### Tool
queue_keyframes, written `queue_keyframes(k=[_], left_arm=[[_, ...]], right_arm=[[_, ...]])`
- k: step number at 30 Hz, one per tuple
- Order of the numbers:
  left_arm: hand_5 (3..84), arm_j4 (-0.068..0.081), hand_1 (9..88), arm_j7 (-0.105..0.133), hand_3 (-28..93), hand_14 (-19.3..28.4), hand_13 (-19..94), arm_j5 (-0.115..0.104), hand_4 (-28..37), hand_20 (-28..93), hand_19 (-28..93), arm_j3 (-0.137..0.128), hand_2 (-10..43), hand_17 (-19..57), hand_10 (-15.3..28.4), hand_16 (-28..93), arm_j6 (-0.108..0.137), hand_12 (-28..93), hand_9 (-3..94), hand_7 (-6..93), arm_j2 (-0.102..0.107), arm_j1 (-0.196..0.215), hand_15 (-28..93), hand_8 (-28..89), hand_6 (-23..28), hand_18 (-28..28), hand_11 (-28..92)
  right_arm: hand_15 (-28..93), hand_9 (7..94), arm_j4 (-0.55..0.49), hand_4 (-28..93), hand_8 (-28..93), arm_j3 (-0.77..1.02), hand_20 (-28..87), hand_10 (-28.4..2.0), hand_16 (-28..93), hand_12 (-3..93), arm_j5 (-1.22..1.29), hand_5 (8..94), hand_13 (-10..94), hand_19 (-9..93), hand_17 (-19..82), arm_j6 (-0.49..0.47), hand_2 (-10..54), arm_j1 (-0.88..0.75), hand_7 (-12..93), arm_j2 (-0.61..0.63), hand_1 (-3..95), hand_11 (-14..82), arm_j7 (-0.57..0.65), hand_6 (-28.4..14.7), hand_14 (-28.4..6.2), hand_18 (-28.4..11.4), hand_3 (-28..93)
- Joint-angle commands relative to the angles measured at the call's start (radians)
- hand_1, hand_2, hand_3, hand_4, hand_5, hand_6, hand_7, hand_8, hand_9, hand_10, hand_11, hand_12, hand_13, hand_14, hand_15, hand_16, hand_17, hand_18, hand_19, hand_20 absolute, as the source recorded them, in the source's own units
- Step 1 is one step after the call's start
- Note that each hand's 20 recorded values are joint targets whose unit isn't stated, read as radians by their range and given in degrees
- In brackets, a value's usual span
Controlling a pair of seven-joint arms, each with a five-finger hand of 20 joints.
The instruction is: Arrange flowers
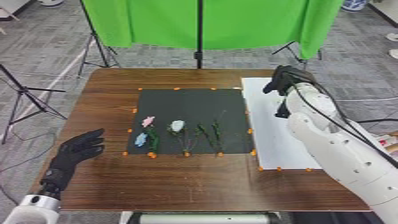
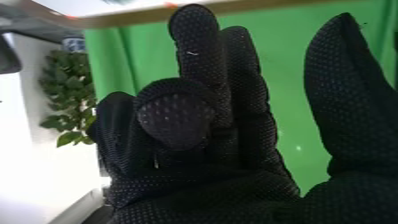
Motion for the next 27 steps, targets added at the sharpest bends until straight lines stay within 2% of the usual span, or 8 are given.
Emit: queue_keyframes(k=[1, 6, 9, 13, 17, 20, 23, 27], left_arm=[[42.2, 0.002, 38.3, -0.010, 68, 17.9, 35, 0.000, -3.2, 37, 35, -0.002, -4.6, 3.2, 12.3, 2, -0.009, 13, 39.3, 12.5, -0.004, 0.006, 26, -7, 2.4, 15.8, 19], [42.3, 0.003, 38.3, -0.009, 68, 17.9, 35, 0.001, -3.2, 37, 35, 0.000, -4.6, 3.2, 12.2, 2, -0.012, 13, 39.4, 12.5, -0.006, 0.006, 26, -7, 2.5, 15.8, 19], [42.3, 0.005, 38.3, -0.006, 68, 17.9, 35, 0.002, -3.2, 37, 35, -0.001, -4.6, 3.2, 12.3, 3, -0.014, 13, 39.4, 12.3, -0.009, 0.006, 26, -7, 2.6, 15.8, 19], [42.3, 0.006, 38.2, -0.008, 68, 17.9, 35, 0.002, -3.2, 37, 35, 0.002, -4.7, 3.2, 12.2, 3, -0.013, 13, 39.4, 12.3, -0.010, 0.003, 26, -6, 2.6, 15.8, 19], [42.4, 0.005, 38.3, -0.007, 68, 17.9, 35, 0.000, -3.3, 37, 35, 0.000, -4.7, 3.1, 12.2, 2, -0.011, 13, 39.4, 12.3, -0.013, 0.005, 26, -6, 2.7, 15.8, 19], [42.4, 0.007, 38.3, -0.008, 68, 17.9, 35, 0.002, -3.3, 37, 35, 0.000, -4.7, 3.2, 12.3, 2, -0.014, 13, 39.5, 12.3, -0.014, 0.001, 26, -6, 2.8, 15.8, 19], [42.5, 0.002, 38.3, -0.004, 68, 18.0, 35, 0.002, -3.3, 37, 35, -0.003, -4.6, 3.1, 12.1, 2, -0.011, 13, 39.6, 12.3, -0.019, 0.011, 26, -6, 2.8, 15.8, 19], [42.5, 0.004, 38.3, -0.007, 68, 18.0, 35, 0.001, -3.3, 37, 35, -0.001, -4.5, 3.2, 12.2, 2, -0.011, 13, 39.6, 12.3, -0.017, 0.008, 26, -6, 2.8, 15.8, 19]], right_arm=[[67, 75.8, 0.061, -13, -7, -0.014, 58, -14.7, 37, 29.3, -0.048, 63.7, 80, 93, 50, -0.027, -9.5, -0.030, 15, 0.003, 35.9, 28.4, 0.044, -1.2, -7.3, -21.2, 65], [67, 76.1, 0.098, -13, -7, -0.027, 58, -14.1, 37, 29.1, -0.075, 63.2, 81, 93, 51, 0.017, -9.5, -0.042, 15, 0.000, 38.6, 28.4, 0.040, -0.8, -6.4, -20.4, 66], [67, 77.4, 0.125, -13, -8, -0.048, 59, -13.0, 37, 29.1, -0.095, 63.5, 83, 93, 53, 0.116, -9.5, -0.055, 17, -0.004, 41.9, 29.1, 0.034, -0.2, -5.1, -19.6, 66], [66, 81.8, 0.161, -16, 6, -0.088, 61, -10.8, 37, 40.1, -0.142, 66.6, 86, 93, 57, 0.254, -9.5, -0.062, 19, -0.003, 49.7, 23.9, 0.019, -0.3, -3.0, -18.1, 63], [66, 86.4, 0.197, -17, 11, -0.116, 62, -8.9, 38, 45.2, -0.181, 72.0, 89, 93, 59, 0.372, -9.5, -0.069, 22, -0.006, 56.4, 21.3, 0.004, -0.9, -1.8, -17.4, 58], [66, 88.9, 0.217, -17, 13, -0.129, 63, -8.2, 38, 48.8, -0.185, 75.1, 89, 93, 60, 0.420, -9.5, -0.068, 25, -0.011, 59.7, 19.1, -0.003, -1.0, -1.3, -17.1, 57], [65, 90.1, 0.222, -18, 14, -0.140, 63, -8.0, 37, 49.3, -0.181, 76.6, 91, 93, 62, 0.455, -9.5, -0.070, 27, -0.007, 61.2, 19.9, -0.009, -0.8, -0.7, -16.8, 57], [65, 90.8, 0.205, -18, 15, -0.130, 63, -7.8, 38, 49.3, -0.179, 77.5, 92, 93, 62, 0.498, -9.5, -0.071, 28, 0.001, 61.7, 21.3, -0.013, -0.8, -0.6, -16.9, 58]])
